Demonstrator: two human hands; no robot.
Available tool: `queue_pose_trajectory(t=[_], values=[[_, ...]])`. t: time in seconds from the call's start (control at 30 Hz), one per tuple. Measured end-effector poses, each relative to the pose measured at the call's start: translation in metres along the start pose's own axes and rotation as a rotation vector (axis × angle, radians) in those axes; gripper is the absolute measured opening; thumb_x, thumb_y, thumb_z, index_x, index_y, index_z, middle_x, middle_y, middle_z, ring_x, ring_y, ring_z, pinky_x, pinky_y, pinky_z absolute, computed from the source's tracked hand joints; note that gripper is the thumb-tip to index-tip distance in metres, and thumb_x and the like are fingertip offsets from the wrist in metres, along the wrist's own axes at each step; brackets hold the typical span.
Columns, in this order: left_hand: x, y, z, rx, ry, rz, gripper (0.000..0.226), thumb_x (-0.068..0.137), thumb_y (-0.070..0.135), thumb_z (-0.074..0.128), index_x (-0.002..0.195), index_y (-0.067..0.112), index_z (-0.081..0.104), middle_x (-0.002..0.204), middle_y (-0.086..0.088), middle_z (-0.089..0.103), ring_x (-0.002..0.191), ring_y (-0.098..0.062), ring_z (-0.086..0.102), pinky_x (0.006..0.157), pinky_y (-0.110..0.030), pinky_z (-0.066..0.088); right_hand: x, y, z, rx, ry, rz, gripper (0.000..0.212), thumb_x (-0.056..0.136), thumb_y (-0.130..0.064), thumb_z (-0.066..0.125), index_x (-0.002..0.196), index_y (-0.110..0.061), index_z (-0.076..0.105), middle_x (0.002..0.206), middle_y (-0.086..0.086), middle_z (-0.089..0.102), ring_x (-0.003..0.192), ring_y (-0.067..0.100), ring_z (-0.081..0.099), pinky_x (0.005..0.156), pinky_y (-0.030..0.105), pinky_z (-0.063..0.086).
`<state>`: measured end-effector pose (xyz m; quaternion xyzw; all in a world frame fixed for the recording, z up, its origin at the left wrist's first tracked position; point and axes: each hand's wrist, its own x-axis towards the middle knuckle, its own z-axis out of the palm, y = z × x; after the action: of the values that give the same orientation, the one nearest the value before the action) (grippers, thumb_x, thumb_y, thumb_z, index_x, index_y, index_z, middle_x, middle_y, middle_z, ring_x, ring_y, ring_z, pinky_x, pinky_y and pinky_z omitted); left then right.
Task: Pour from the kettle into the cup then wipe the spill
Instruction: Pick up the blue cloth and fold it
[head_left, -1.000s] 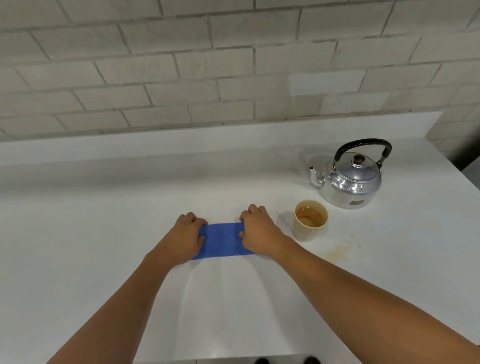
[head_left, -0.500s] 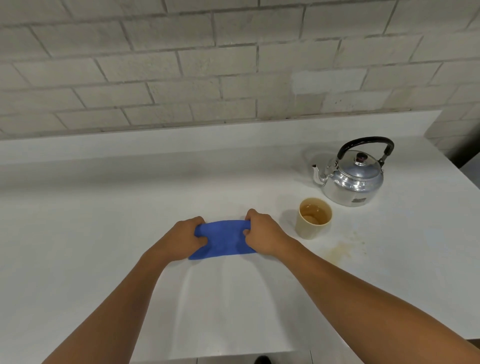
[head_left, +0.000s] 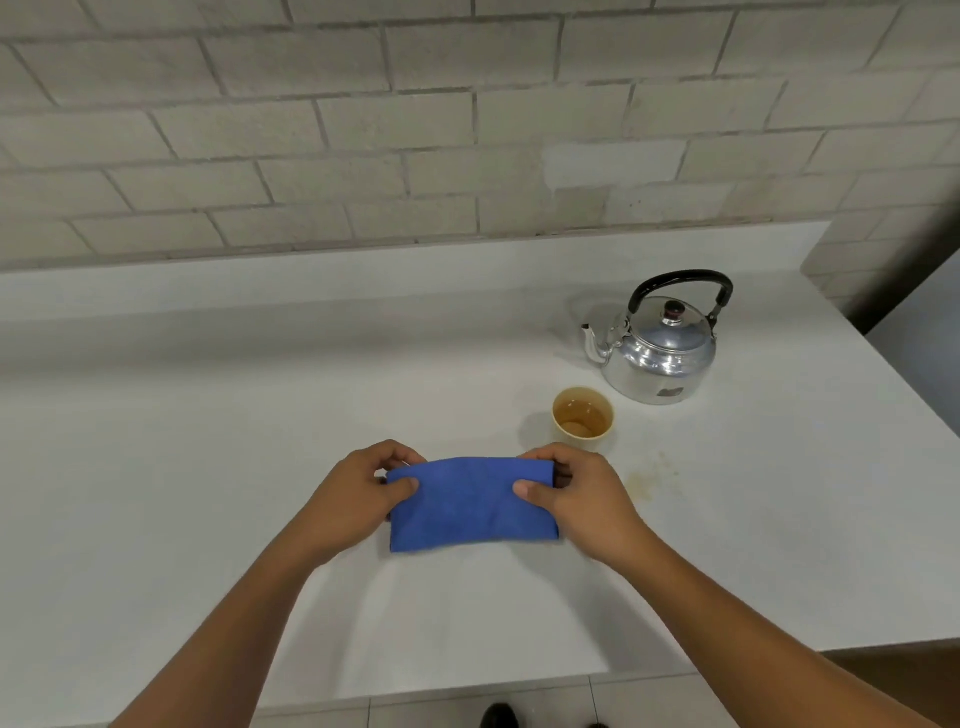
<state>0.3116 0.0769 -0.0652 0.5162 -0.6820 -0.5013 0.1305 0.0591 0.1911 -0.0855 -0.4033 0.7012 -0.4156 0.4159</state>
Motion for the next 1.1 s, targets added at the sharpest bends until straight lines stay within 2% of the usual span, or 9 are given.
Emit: queue_pose_trajectory(t=[0.23, 0.43, 0.6, 0.7, 0.77, 0.83, 0.93, 1.03, 1.1], values=[[-0.024, 0.015, 0.094, -0.003, -0.082, -0.008, 0.016, 0.093, 0.012, 0.07, 0.098, 0.026, 0.076, 0.1, 0.003, 0.077, 0.089, -0.022, 0.077, 0.087, -0.041, 0.062, -0.046, 0.044, -0.076, -0.057, 0.082, 0.12, 0.016, 0.086, -0.014, 0.077, 0.094, -0.028, 0.077, 0.09, -0.011, 0.08, 0.087, 0.009, 0.074, 0.083, 0.036, 0.06], [-0.037, 0.03, 0.161, -0.009, -0.154, -0.001, 0.014, 0.089, 0.014, 0.076, 0.099, 0.024, 0.076, 0.096, 0.001, 0.077, 0.08, -0.021, 0.076, 0.072, -0.025, 0.059, -0.064, 0.071, -0.135, -0.168, 0.071, 0.188, 0.022, 0.087, -0.015, 0.075, 0.09, -0.036, 0.077, 0.087, -0.02, 0.078, 0.083, -0.001, 0.071, 0.07, 0.018, 0.052], [-0.046, 0.04, 0.206, 0.032, -0.174, 0.026, 0.02, 0.087, 0.019, 0.078, 0.103, 0.03, 0.075, 0.088, 0.009, 0.076, 0.066, 0.004, 0.069, 0.064, -0.007, 0.05, -0.062, 0.079, -0.172, -0.309, 0.069, 0.199, 0.02, 0.084, -0.016, 0.076, 0.09, -0.035, 0.076, 0.087, -0.018, 0.078, 0.082, 0.001, 0.071, 0.069, 0.016, 0.053], [-0.048, 0.044, 0.217, 0.075, -0.129, 0.083, 0.023, 0.089, 0.021, 0.076, 0.11, 0.031, 0.074, 0.085, 0.012, 0.076, 0.08, 0.012, 0.067, 0.07, 0.0, 0.046, -0.056, 0.084, -0.183, -0.4, 0.069, 0.178, 0.022, 0.083, -0.015, 0.075, 0.088, -0.036, 0.073, 0.087, -0.015, 0.076, 0.077, 0.0, 0.069, 0.061, 0.007, 0.048], [-0.047, 0.044, 0.217, 0.121, -0.085, 0.138, 0.024, 0.092, 0.02, 0.074, 0.115, 0.028, 0.074, 0.091, 0.015, 0.073, 0.086, 0.007, 0.067, 0.073, -0.001, 0.046, -0.052, 0.088, -0.182, -0.455, 0.084, 0.167, 0.025, 0.082, -0.015, 0.075, 0.09, -0.038, 0.069, 0.089, -0.012, 0.072, 0.075, 0.003, 0.065, 0.059, 0.005, 0.045], [-0.044, 0.041, 0.211, 0.197, -0.037, 0.226, 0.024, 0.094, 0.017, 0.072, 0.118, 0.023, 0.073, 0.098, 0.015, 0.068, 0.08, -0.004, 0.067, 0.075, -0.004, 0.048, -0.051, 0.093, -0.176, -0.543, 0.141, 0.145, 0.027, 0.085, -0.016, 0.074, 0.103, -0.033, 0.067, 0.101, -0.006, 0.067, 0.085, 0.008, 0.061, 0.068, 0.009, 0.045], [-0.038, 0.029, 0.193, 0.36, 0.022, 0.411, 0.024, 0.096, 0.014, 0.07, 0.119, 0.019, 0.073, 0.109, 0.009, 0.064, 0.087, -0.002, 0.063, 0.085, -0.014, 0.052, -0.055, 0.093, -0.161, -0.726, 0.277, 0.051, 0.03, 0.089, -0.019, 0.068, 0.119, -0.023, 0.065, 0.112, -0.001, 0.062, 0.105, 0.021, 0.055, 0.082, 0.034, 0.053], [-0.03, 0.013, 0.173, 0.511, 0.106, 0.524, 0.026, 0.096, 0.018, 0.07, 0.121, 0.016, 0.073, 0.121, 0.0, 0.067, 0.109, -0.017, 0.065, 0.095, -0.025, 0.052, -0.07, 0.085, -0.138, -0.818, 0.321, 0.017, 0.018, 0.092, -0.03, 0.061, 0.107, -0.022, 0.066, 0.102, -0.001, 0.062, 0.096, 0.023, 0.058, 0.069, 0.037, 0.053], [-0.027, 0.004, 0.16, 0.596, 0.135, 0.502, 0.038, 0.097, 0.037, 0.06, 0.129, 0.018, 0.069, 0.133, -0.003, 0.066, 0.123, -0.024, 0.062, 0.103, -0.034, 0.05, -0.081, 0.084, -0.118, -0.925, 0.291, 0.045, 0.028, 0.094, -0.043, 0.054, 0.109, -0.022, 0.066, 0.104, -0.001, 0.064, 0.095, 0.023, 0.059, 0.068, 0.035, 0.051]])
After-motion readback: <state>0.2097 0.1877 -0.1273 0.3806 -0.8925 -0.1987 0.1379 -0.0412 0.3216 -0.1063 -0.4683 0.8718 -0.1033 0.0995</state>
